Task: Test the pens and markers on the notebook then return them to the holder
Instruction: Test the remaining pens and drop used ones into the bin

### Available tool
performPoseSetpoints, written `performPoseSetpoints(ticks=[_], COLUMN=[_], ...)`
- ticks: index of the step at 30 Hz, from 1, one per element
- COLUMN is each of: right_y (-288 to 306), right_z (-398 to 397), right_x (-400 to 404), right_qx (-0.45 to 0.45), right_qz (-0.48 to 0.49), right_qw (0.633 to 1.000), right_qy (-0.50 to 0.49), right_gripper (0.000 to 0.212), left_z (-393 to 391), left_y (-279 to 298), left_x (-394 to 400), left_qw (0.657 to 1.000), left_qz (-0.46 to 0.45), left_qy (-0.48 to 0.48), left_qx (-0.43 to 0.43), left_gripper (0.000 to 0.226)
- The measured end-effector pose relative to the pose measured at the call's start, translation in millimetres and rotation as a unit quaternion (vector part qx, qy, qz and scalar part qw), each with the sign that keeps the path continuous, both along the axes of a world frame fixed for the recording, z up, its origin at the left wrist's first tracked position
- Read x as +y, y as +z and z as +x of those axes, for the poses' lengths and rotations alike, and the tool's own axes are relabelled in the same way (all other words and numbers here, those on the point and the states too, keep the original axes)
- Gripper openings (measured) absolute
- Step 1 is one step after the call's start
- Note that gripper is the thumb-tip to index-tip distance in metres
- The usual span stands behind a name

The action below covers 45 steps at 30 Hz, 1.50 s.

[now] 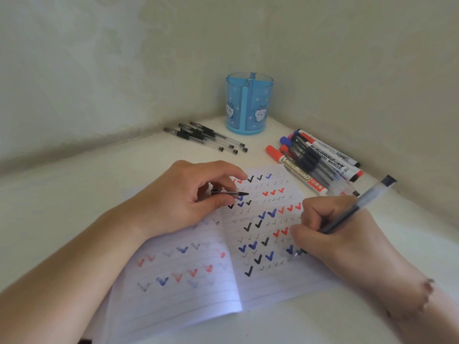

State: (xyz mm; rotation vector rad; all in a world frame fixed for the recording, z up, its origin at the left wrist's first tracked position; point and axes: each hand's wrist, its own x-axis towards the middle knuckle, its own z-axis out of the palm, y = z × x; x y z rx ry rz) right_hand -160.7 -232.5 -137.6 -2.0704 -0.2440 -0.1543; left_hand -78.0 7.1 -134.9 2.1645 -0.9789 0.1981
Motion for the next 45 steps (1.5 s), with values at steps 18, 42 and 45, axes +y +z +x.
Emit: performPoseSetpoints(ticks=[18, 42, 45], right_y=[14.0, 14.9, 12.9], right_z=[1.3, -5.4, -5.6], right_x=[1.5, 7.0, 7.2], right_qx=[0.005, -0.019, -0.028], right_qz=[0.229, 0.222, 0.208], right_qw=[0.973, 0.974, 0.977], right_qy=[-0.013, 0.03, 0.024], right_gripper=[0.04, 0.018, 0.017], left_z=[-1.7, -14.5, -15.1], left_y=[1.5, 6.8, 6.1], left_x=[-1.4, -13.0, -13.0], left_qw=[0.999, 0.99, 0.991], left_qz=[-0.029, -0.13, -0.124], left_qy=[-0.009, -0.037, -0.033], left_qx=[-0.011, 0.032, 0.038], left_gripper=[0.021, 0.02, 0.023])
